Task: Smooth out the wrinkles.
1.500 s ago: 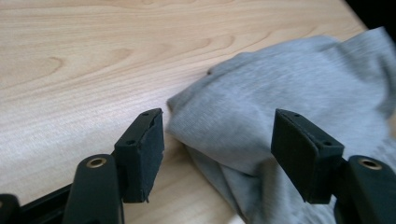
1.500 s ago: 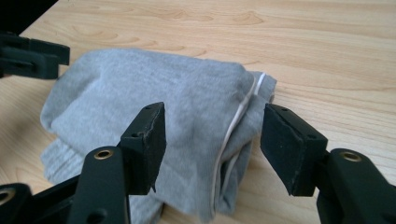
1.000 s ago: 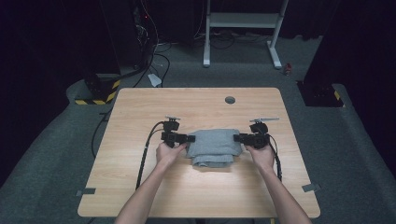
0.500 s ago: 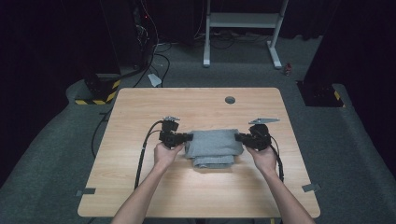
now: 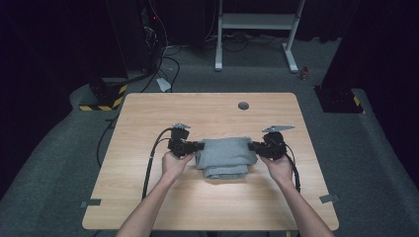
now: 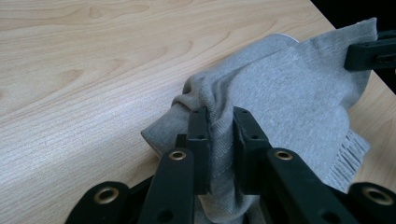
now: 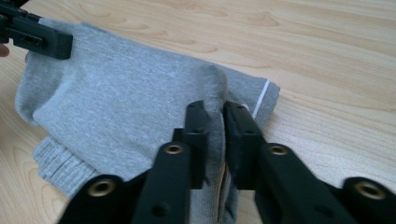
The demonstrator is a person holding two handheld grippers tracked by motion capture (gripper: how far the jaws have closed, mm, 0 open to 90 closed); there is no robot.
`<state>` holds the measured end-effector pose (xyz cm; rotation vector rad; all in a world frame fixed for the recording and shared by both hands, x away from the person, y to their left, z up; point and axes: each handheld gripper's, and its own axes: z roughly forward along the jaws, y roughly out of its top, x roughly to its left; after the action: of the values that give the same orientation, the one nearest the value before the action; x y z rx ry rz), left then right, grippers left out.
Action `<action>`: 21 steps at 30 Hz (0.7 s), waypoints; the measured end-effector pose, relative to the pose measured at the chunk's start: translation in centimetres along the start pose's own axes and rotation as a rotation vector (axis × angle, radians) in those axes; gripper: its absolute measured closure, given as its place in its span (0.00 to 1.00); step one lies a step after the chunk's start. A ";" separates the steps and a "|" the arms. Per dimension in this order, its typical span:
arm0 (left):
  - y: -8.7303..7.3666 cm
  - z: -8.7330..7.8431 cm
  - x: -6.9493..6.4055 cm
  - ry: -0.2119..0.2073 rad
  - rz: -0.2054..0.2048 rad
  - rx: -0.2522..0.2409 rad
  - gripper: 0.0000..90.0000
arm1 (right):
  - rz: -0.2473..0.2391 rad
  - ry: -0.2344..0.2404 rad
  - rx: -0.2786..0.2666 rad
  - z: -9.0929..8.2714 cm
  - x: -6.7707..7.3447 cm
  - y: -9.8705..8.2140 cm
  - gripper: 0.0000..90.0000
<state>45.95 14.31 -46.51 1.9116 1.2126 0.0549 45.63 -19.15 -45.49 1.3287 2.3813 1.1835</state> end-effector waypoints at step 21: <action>-1.8 -2.9 -2.6 -0.067 0.087 -0.067 0.91 | -0.075 0.024 -0.060 -2.4 1.4 -1.1 0.92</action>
<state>41.94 14.43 -44.89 1.8919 1.0701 0.0768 42.95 -19.76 -44.32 1.2023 2.3694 1.2466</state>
